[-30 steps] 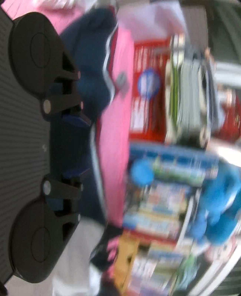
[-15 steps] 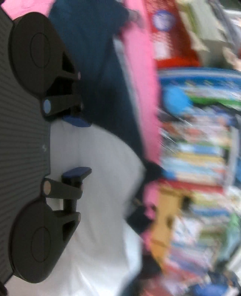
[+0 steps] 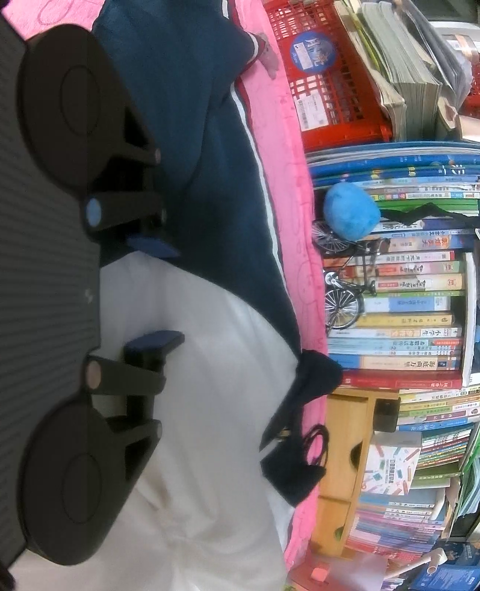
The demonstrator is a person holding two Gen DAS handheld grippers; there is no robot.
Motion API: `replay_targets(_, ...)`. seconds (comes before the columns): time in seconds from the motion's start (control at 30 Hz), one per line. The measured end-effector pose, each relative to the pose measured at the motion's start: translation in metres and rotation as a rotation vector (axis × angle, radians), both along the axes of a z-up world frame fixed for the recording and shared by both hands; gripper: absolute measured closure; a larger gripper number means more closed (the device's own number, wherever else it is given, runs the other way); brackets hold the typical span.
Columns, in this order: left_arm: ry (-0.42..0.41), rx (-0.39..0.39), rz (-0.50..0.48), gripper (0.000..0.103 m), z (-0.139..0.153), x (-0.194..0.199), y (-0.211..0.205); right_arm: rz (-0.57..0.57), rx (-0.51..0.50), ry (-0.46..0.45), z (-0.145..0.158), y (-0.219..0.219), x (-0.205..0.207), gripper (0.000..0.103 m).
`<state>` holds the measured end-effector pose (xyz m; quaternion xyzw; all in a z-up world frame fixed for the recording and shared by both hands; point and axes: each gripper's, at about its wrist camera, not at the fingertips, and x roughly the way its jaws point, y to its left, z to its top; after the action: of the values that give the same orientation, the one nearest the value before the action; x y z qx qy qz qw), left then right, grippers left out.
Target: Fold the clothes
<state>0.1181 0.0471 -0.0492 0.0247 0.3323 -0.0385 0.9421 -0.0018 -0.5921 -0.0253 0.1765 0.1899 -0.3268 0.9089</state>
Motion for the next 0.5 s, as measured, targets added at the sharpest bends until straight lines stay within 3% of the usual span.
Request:
replay_targets(0.07,0.000,0.002,0.002,0.059,0.000,-0.001,0.000,0.054,0.025,-0.014,-0.003,0.007,-0.005,0.056)
replay_targets(0.1,0.000,0.003,0.002,0.059,0.001,-0.001,0.000,0.084,0.035,-0.020,-0.005,0.012,-0.006,0.039)
replay_targets(0.13,-0.001,0.003,0.003,0.059,0.001,-0.001,0.000,0.121,0.034,-0.021,-0.004,0.023,-0.003,0.030)
replay_targets(0.33,-0.005,-0.044,0.029,0.059,0.014,-0.016,0.013,0.442,0.072,0.012,0.003,0.106,0.023,0.022)
replay_targets(0.43,-0.067,-0.098,-0.029,0.054,0.039,-0.054,0.030,0.627,-0.015,0.066,0.010,0.171,0.011,0.018)
replay_targets(0.5,-0.110,-0.075,-0.115,0.051,0.049,-0.083,0.039,0.753,-0.096,0.080,0.009,0.212,-0.013,0.013)
